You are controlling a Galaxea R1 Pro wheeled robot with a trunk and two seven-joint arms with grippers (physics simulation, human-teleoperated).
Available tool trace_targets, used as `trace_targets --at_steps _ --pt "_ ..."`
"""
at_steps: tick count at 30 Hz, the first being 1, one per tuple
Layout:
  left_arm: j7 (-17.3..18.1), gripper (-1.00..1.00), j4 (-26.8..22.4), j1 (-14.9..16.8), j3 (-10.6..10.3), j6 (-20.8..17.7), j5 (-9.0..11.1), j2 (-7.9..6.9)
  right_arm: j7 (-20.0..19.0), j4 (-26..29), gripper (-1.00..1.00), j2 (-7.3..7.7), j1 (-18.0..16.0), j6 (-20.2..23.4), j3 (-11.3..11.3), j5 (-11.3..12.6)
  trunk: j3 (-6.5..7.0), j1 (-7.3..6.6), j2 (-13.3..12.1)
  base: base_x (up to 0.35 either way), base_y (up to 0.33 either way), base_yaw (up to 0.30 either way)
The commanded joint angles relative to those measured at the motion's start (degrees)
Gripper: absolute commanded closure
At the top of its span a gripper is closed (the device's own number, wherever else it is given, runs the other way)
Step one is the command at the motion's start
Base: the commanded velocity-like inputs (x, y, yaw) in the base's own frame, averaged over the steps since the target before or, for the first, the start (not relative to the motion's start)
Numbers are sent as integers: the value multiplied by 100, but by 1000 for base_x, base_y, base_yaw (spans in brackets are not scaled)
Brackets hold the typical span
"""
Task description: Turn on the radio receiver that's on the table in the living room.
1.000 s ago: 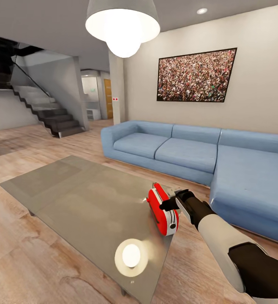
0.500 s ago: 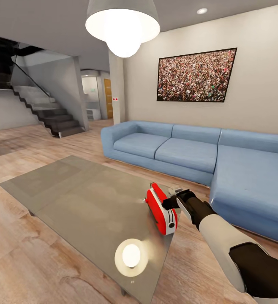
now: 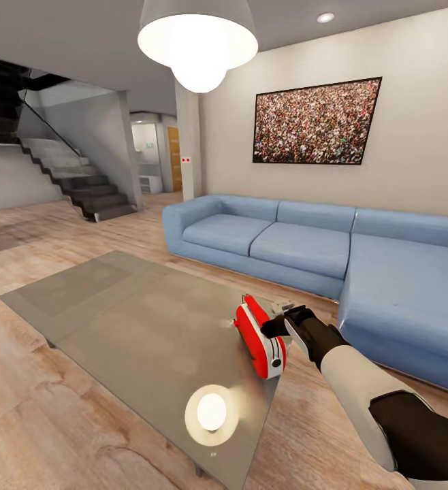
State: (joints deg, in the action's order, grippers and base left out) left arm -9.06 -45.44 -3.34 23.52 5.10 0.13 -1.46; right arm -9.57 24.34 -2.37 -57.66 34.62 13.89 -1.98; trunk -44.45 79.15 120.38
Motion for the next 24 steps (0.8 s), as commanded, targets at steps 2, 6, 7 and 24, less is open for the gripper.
trace_targets --at_steps 2,6,7,24 --pt "1 -100 0 0 9 0 -3 -38 -1 1 100 0 0 1 -1 9 0 0 0 0 0 0" --pt "1 -100 0 0 12 0 -4 -46 -1 1 100 0 0 1 -2 5 0 0 0 0 0 0" --pt "1 -100 0 0 12 0 -4 -47 -1 1 100 0 0 1 -3 5 0 0 0 0 0 0" --pt "1 -100 20 0 27 0 -5 -56 -1 1 100 0 0 1 0 5 287 -351 -642 0 0 0"
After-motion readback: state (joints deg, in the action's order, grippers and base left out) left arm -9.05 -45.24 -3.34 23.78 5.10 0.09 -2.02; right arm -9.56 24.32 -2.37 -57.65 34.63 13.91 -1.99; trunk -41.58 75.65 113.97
